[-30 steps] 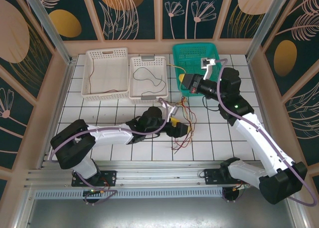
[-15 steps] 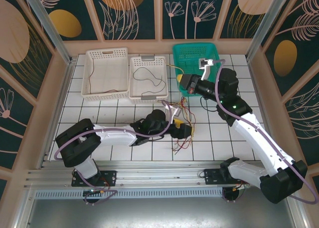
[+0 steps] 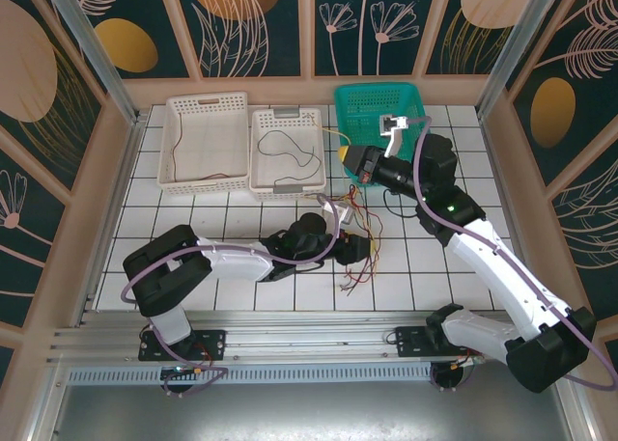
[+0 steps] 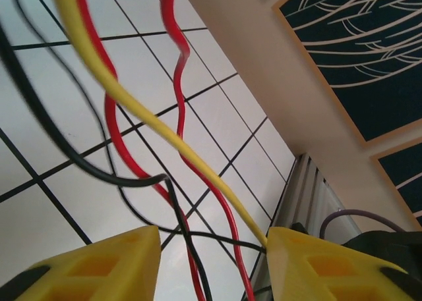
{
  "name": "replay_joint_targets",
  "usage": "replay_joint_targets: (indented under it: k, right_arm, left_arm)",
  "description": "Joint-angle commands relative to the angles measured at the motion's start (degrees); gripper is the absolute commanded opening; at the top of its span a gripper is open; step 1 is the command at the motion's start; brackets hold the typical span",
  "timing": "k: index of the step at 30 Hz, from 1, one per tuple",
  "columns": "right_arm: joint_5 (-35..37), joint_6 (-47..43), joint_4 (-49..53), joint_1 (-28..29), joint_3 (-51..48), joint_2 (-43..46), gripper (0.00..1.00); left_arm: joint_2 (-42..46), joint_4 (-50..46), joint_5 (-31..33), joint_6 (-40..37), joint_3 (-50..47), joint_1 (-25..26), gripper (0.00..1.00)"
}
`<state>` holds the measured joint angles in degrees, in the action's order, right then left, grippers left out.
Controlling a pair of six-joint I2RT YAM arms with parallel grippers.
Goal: Untangle the cables
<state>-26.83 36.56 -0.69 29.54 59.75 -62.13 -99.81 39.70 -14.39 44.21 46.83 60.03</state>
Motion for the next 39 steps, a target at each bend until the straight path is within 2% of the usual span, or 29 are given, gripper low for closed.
replay_joint_targets:
  k: [1,11,21,24,25,26,28,31,35,37,39]
  right_arm:
    - [0.44,0.89,-3.01,0.76,0.68,0.43,0.00]
    - [1.66,0.45,-2.04,0.96,0.86,1.18,0.00]
    - [5.14,-0.83,-0.30,0.70,-0.54,2.63,0.00]
    - [5.34,-0.71,-0.65,0.70,-1.27,2.64,0.00]
    - [5.06,-0.53,-0.92,0.69,-1.47,2.55,0.00]
    - [4.70,-0.32,-1.27,0.66,-1.64,2.43,0.00]
    - [4.42,-0.21,-1.54,0.61,-1.67,2.28,0.00]
    - [4.29,-0.48,-1.50,0.61,-1.34,1.98,0.00]
    - [3.34,-0.53,-1.66,0.61,-1.34,1.35,0.00]
    - [2.69,-0.22,-1.99,0.68,-1.38,0.97,0.00]
    - [2.40,0.30,-2.64,0.69,-1.79,0.93,0.00]
  left_arm:
    - [-0.59,1.64,0.15,-0.08,1.09,0.35,0.34]
    - [1.27,2.48,1.24,-0.08,-2.70,0.44,0.01]
    - [9.09,4.02,2.54,-1.22,-9.70,0.44,0.00]
    - [10.67,4.61,0.38,-1.00,-11.17,0.44,0.00]
    - [10.93,5.38,-0.85,-0.77,-11.73,0.44,0.08]
    - [11.19,5.73,-2.09,-0.48,-12.14,0.43,0.24]
    - [11.71,6.08,-3.92,-0.43,-12.84,0.44,0.44]
    - [13.49,4.97,-6.06,-1.95,-13.98,0.92,0.58]
    - [17.05,0.87,-8.54,-5.02,-14.59,1.19,0.67]
    - [18.77,-1.86,-7.97,-6.30,-14.14,1.16,0.74]
    - [18.86,-5.27,-6.79,-7.63,-12.27,1.20,0.76]
